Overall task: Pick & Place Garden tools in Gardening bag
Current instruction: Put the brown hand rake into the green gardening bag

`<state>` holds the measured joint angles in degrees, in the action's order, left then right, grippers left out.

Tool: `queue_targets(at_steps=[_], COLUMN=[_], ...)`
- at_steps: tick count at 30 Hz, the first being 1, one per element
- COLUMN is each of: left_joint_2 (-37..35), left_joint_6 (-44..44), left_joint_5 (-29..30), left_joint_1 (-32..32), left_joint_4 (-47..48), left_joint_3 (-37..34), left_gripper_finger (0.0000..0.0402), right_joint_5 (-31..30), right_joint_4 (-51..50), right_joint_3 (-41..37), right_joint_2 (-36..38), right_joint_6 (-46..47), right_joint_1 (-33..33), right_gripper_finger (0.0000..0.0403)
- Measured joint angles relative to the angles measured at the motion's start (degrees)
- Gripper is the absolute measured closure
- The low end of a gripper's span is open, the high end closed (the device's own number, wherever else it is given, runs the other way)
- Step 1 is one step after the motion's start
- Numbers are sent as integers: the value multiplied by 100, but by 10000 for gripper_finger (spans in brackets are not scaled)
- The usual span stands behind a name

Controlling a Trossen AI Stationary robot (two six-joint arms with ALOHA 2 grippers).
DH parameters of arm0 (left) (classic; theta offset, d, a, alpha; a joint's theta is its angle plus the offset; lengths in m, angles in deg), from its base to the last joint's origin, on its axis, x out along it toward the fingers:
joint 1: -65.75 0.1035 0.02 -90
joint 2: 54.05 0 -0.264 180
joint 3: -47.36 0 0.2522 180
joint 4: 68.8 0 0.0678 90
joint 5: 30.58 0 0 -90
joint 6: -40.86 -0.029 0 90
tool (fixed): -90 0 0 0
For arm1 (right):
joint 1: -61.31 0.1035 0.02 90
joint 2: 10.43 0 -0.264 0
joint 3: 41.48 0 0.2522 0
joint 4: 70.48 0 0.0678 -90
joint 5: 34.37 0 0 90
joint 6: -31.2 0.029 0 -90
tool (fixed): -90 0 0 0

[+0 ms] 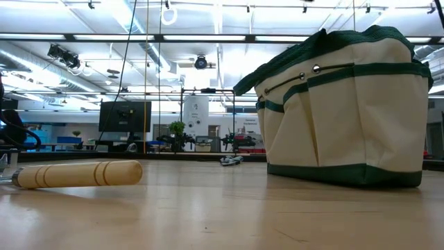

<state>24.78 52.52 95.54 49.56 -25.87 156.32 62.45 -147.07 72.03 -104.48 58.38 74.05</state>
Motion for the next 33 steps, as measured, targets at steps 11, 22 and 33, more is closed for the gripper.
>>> queue_targets(at_steps=[11,22,33], left_joint_2=[-159,-767,-798], left_joint_6=[64,-31,-35], left_joint_5=[-175,28,29], left_joint_1=[-127,-667,-883], left_joint_4=[446,811,1017], left_joint_3=[0,4,2], left_gripper_finger=[152,152,152], right_joint_5=[20,630,926], right_joint_4=[1595,3149,3511], right_joint_3=[-6,-7,-6], right_joint_2=[-1326,-2248,-2564], right_joint_6=[257,259,210], right_joint_1=[907,896,465], right_gripper_finger=[334,370,374])
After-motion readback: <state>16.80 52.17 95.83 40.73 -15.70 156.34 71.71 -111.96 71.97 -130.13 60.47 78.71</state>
